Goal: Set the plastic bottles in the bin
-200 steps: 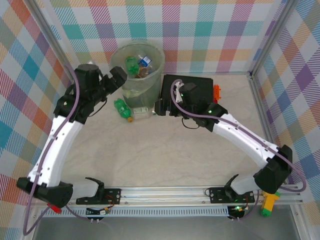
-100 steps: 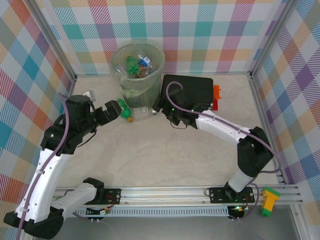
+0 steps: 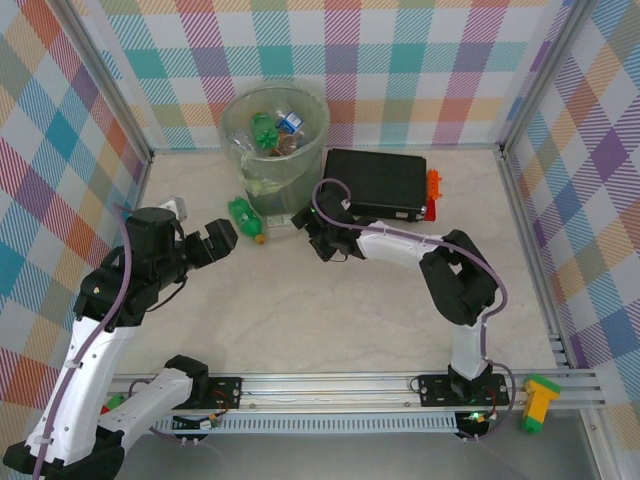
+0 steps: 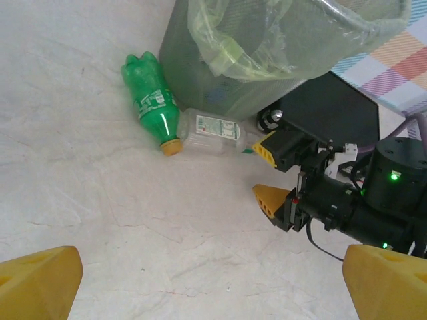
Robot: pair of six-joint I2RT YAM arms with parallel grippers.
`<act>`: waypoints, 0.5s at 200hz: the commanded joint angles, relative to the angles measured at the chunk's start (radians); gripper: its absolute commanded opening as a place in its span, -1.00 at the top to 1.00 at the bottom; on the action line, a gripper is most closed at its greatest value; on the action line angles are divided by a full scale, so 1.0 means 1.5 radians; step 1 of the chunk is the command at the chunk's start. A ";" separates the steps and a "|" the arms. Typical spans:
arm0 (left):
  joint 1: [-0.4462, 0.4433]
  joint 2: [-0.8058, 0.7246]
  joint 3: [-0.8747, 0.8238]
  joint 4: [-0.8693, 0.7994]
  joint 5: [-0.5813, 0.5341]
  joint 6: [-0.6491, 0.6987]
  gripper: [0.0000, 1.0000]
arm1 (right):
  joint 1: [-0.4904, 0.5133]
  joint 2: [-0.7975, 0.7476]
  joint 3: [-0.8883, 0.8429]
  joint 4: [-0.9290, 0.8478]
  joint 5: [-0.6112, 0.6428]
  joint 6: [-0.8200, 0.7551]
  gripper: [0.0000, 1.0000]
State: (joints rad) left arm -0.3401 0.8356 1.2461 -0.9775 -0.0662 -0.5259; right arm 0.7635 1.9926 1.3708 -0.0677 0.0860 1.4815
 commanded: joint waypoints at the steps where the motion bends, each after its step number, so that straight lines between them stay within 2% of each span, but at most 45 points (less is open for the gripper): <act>1: -0.005 -0.004 0.005 -0.030 -0.020 0.014 -0.99 | 0.002 0.034 0.045 0.049 -0.003 0.042 -0.69; 70: -0.005 -0.019 0.007 -0.052 -0.048 0.015 -0.99 | 0.002 0.126 0.129 0.039 -0.002 0.081 -0.62; 100: -0.005 -0.016 0.010 -0.050 -0.049 0.017 -0.99 | 0.001 0.138 0.134 0.001 0.011 0.102 -0.48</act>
State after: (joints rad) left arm -0.3401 0.8139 1.2461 -1.0340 -0.1226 -0.5251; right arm 0.7635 2.1803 1.5452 -0.0208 0.0795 1.5845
